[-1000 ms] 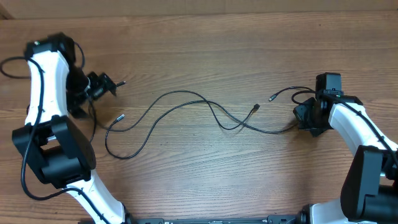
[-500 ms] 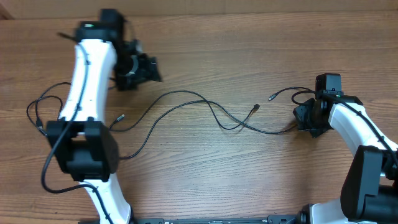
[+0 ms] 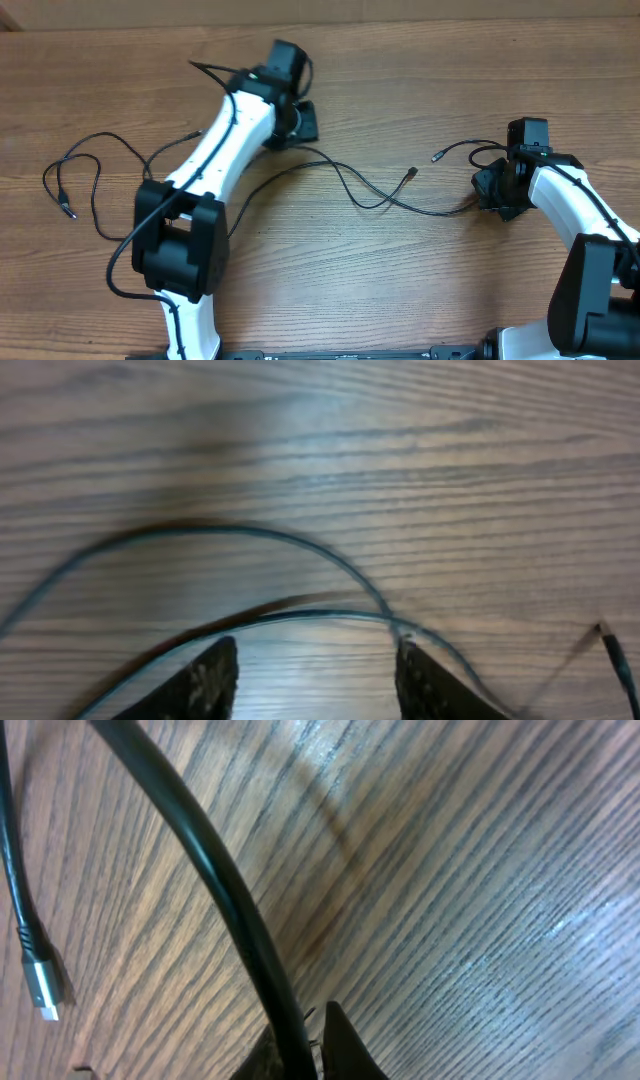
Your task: Untangle cables
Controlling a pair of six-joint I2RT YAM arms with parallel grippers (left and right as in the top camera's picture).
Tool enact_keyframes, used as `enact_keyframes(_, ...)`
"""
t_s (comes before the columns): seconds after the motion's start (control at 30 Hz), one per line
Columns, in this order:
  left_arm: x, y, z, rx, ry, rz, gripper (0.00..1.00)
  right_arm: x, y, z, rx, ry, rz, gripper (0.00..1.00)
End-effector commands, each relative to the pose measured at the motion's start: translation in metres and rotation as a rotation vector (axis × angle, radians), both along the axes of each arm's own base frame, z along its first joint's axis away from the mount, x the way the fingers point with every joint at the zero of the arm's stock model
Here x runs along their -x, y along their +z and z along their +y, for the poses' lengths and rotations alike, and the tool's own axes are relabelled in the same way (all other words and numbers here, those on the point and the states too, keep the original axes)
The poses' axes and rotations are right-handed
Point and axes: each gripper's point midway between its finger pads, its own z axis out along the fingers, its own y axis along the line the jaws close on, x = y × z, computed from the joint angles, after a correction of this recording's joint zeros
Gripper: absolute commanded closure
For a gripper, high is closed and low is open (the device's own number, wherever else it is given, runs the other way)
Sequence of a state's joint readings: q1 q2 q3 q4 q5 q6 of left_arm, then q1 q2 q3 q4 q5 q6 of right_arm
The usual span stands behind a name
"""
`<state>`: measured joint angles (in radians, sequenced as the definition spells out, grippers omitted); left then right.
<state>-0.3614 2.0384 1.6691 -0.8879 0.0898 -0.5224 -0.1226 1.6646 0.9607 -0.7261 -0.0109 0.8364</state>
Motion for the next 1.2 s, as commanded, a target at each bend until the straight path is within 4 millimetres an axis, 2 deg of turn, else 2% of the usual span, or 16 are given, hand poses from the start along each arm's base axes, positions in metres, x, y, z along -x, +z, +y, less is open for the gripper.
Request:
enact_keyframes(0.0,0.005,-0.019,-0.003,-0.023,0.103,0.001,0.48,0.001,0.004,0.004,-0.008,0.011,-0.011,0.9)
enact_keyframes(0.37,-0.006,-0.051,-0.01,0.001,0.196,-0.048,0.51,0.006,0.003,0.004,-0.011,0.011,0.012,0.86)
enact_keyframes(0.53,-0.006,-0.084,-0.011,-0.017,0.193,-0.009,0.5,0.007,0.002,0.004,-0.011,0.011,0.015,0.87)
enact_keyframes(0.73,0.012,-0.127,-0.009,-0.048,0.182,0.109,0.46,0.008,0.002,0.005,-0.012,0.011,0.019,0.87)
enact_keyframes(0.77,0.017,-0.133,-0.007,-0.061,0.18,0.131,0.51,0.008,0.002,0.005,-0.012,0.011,0.019,0.87)
enact_keyframes(0.87,0.029,-0.144,0.0,-0.1,0.151,0.181,0.96,0.008,0.002,0.004,-0.011,0.01,0.019,0.87)
enact_keyframes(0.97,0.036,-0.146,0.01,-0.142,0.131,0.207,0.96,0.008,0.002,0.004,-0.011,0.01,0.018,0.87)
enact_keyframes(1.07,0.039,-0.142,0.023,-0.177,0.134,0.226,0.96,0.008,0.002,0.004,-0.011,0.011,0.018,0.96)
enact_keyframes(1.17,0.036,-0.134,0.037,-0.188,0.156,0.256,0.96,0.008,0.002,0.004,-0.009,0.023,0.018,0.96)
